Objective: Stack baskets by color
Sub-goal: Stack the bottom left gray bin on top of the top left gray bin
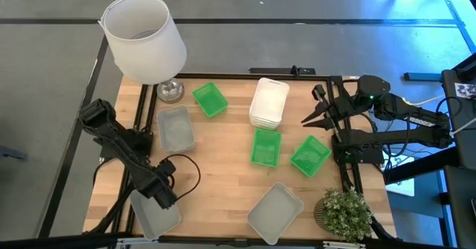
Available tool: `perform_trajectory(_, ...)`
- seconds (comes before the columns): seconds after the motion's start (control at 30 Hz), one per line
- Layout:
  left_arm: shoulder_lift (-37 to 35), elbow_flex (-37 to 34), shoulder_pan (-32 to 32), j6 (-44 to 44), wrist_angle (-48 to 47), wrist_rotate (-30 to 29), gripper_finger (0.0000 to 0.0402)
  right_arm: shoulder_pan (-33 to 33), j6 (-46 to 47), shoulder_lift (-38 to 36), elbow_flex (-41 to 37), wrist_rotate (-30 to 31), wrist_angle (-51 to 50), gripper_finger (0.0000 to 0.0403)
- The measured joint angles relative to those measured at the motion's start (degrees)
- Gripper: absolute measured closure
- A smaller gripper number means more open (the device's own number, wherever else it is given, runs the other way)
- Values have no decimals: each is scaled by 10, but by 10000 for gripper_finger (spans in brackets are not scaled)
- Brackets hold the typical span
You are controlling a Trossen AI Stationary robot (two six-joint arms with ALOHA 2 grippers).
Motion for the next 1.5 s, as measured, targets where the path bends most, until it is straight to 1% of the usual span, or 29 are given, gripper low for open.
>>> perform_trajectory(0.1,0,-20,6,13,33,12,329,0,0,0,0,15,0,354)
perform_trajectory(0.27,-2,-22,24,28,44,40,389,0,0,0,0,19,0,354)
perform_trajectory(0.43,-22,5,51,74,39,45,399,0,0,0,0,19,0,354)
perform_trajectory(0.5,-37,21,65,91,30,38,401,0,0,0,0,19,0,354)
perform_trajectory(0.67,-89,79,112,136,-32,23,401,0,0,0,0,19,0,354)
perform_trajectory(0.77,-115,128,144,185,-90,3,401,0,0,0,0,19,0,354)
perform_trajectory(0.9,-131,208,198,265,-199,-23,401,0,-1,0,0,19,0,354)
perform_trajectory(0.93,-133,229,213,282,-213,-34,401,0,-1,0,0,19,0,354)
perform_trajectory(1.0,-142,255,244,329,-205,-60,401,0,-1,0,0,19,-1,354)
perform_trajectory(1.1,-154,291,289,386,-206,-117,401,0,-1,0,0,19,-2,354)
perform_trajectory(1.2,-149,308,339,472,-211,-180,401,0,-2,0,0,19,-6,354)
perform_trajectory(1.37,-150,312,428,602,-212,-240,401,0,-3,0,0,20,-22,354)
perform_trajectory(1.5,-143,313,504,691,-209,-261,401,0,-4,0,0,20,-25,354)
